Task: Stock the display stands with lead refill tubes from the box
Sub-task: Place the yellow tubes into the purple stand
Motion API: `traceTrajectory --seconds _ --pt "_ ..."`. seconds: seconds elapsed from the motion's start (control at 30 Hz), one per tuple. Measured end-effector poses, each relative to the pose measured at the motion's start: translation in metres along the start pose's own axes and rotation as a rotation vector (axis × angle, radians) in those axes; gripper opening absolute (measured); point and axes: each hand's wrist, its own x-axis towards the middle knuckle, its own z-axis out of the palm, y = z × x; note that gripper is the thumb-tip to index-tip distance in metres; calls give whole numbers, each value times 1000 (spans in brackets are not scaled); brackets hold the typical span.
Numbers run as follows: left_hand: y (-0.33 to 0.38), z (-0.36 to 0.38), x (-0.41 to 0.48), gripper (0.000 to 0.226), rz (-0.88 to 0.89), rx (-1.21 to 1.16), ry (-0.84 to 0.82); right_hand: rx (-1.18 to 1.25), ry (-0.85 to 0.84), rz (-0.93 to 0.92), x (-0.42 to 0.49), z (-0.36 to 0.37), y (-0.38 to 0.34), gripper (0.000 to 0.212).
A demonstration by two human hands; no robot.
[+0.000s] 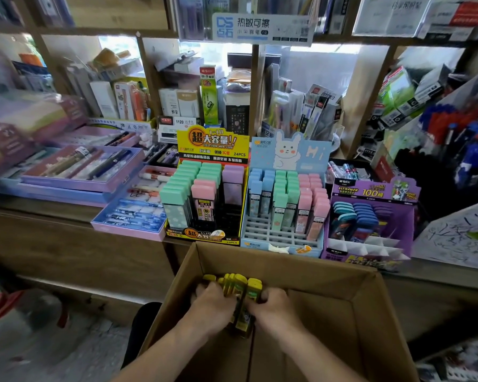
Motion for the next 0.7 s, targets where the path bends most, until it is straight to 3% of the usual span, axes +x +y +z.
traceTrajectory --seconds 0.23,0.4,0.6,0.7 --pt "-2 -4 -1 20 16 -289 -20 179 -36 84 -3 -5 5 12" --pt "-4 -2 -2 26 -4 -347 -29 206 -39 135 -2 -8 5 8" --pt "-1 1 -2 16 -83 -490 -48 250 -6 186 -2 -10 5 18" --pt "3 0 -1 14 -137 -511 -48 295 19 227 -1 -14 7 14"
